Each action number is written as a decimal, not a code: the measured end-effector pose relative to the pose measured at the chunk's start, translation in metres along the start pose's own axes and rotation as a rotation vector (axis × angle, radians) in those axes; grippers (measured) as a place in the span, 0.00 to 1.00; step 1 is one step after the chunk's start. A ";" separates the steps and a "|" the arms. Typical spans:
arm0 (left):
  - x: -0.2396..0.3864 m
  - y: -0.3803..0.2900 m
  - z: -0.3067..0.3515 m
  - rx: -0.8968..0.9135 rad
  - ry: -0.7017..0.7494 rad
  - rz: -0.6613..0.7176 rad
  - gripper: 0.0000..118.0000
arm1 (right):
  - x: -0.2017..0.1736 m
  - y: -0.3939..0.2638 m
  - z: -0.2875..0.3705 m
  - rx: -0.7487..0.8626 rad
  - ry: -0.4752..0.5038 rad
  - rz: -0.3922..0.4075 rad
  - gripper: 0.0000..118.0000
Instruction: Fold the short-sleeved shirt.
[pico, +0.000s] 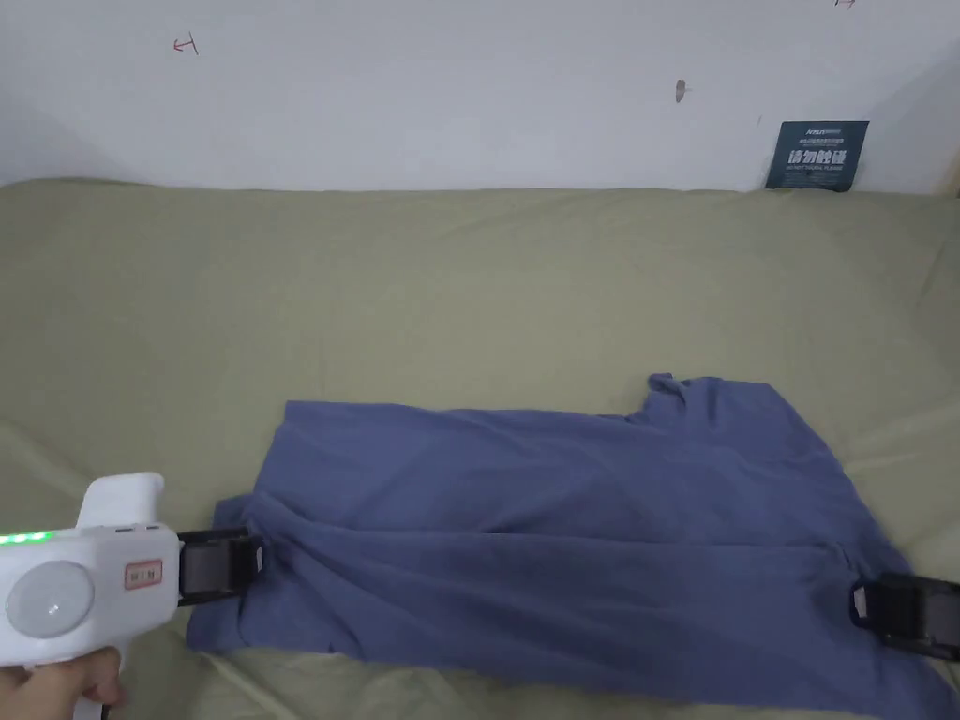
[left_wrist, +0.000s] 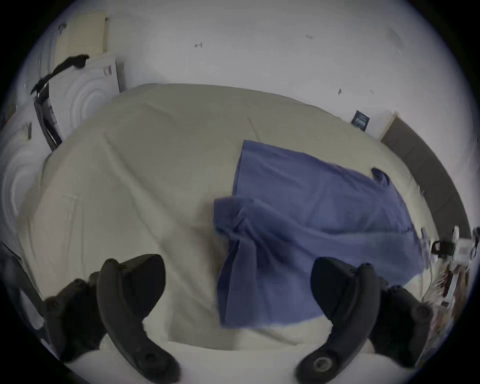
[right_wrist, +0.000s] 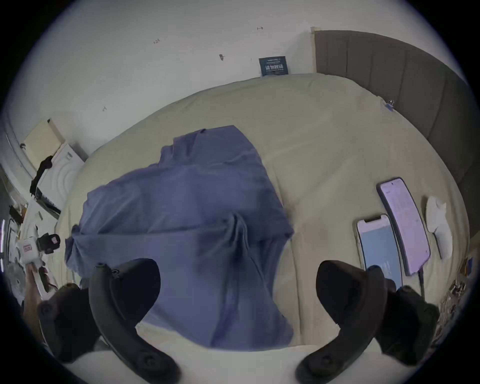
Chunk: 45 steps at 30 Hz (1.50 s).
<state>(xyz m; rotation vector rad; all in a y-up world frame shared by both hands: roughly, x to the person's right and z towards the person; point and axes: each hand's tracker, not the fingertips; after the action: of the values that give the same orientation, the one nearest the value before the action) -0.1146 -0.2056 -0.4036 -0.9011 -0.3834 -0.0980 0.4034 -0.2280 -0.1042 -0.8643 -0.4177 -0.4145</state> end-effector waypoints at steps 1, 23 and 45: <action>0.003 -0.007 0.010 0.023 0.008 -0.009 0.79 | -0.003 -0.009 0.007 0.000 0.006 0.026 0.97; 0.011 -0.030 -0.058 -0.136 0.036 0.028 0.53 | 0.005 -0.042 -0.004 0.021 -0.081 0.100 0.03; 0.022 -0.031 -0.007 -0.103 -0.010 -0.039 0.08 | 0.003 -0.033 0.009 -0.012 0.011 0.074 0.10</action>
<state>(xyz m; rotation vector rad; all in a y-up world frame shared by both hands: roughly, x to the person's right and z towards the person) -0.0996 -0.2283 -0.3765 -0.9965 -0.4080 -0.1509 0.3879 -0.2403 -0.0762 -0.8860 -0.3719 -0.3534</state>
